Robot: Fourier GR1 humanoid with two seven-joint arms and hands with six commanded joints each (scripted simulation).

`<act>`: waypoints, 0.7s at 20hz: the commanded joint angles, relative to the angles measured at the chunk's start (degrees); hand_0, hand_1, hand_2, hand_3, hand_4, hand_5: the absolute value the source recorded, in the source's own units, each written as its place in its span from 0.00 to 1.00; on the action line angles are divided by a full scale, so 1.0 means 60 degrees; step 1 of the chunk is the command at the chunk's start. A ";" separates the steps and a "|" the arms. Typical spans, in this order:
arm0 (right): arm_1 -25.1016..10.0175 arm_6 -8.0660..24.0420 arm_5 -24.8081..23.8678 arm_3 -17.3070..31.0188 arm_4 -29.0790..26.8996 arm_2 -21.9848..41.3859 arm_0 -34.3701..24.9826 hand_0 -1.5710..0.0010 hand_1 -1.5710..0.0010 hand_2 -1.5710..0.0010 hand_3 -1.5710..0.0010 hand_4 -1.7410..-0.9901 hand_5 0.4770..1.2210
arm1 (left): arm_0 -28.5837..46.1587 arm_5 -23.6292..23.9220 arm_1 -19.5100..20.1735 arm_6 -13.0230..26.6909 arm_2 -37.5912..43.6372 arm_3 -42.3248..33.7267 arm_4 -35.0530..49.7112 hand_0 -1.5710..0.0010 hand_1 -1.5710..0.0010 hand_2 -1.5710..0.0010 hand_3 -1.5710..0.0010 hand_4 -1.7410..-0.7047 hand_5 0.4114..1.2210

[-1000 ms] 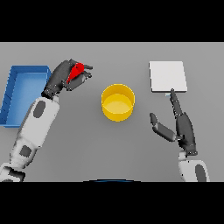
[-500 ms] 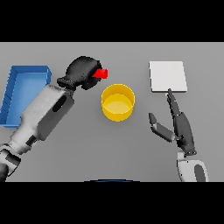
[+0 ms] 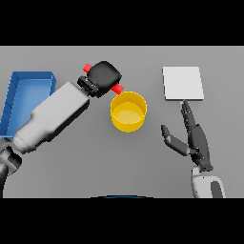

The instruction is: Pick up the red beaker and tilt it to pour out 1 green nut into yellow bowl. Pick up the yellow bowl and place it on the metallic measuring scale.

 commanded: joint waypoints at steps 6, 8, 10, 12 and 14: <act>-0.0032 -0.0271 -0.0330 -0.0030 0.0418 0.0028 0.0004 1.00 1.00 1.00 1.00 0.71 0.14 | -0.0928 -0.0272 -0.0052 -0.0759 -0.1213 0.0425 -0.1197 0.00 0.00 0.00 0.04 0.01 1.00; 0.0063 -0.0105 -0.0414 -0.0112 0.0431 0.0042 -0.0135 1.00 1.00 1.00 1.00 0.74 0.13 | -0.1174 -0.0128 -0.0066 -0.1058 -0.1666 0.0601 -0.1669 0.00 0.00 0.00 0.02 0.01 1.00; 0.0010 -0.0034 -0.0444 -0.0096 0.0495 0.0023 -0.0172 1.00 1.00 1.00 1.00 0.77 0.12 | -0.1349 -0.0119 -0.0057 -0.1185 -0.2093 0.0559 -0.2113 0.00 0.00 0.00 0.02 0.00 1.00; 0.0045 -0.0132 -0.0413 0.0010 0.0399 -0.0010 -0.0167 1.00 1.00 1.00 1.00 0.79 0.12 | -0.1676 -0.0266 -0.0063 -0.1336 -0.2380 0.0701 -0.2431 0.00 0.00 0.00 0.01 0.00 1.00; 0.0063 -0.0143 -0.0389 -0.0055 0.0330 -0.0018 -0.0154 1.00 1.00 1.00 1.00 0.81 0.12 | -0.1825 -0.0197 -0.0123 -0.1524 -0.2727 0.0742 -0.2765 0.00 0.00 0.00 0.01 0.00 1.00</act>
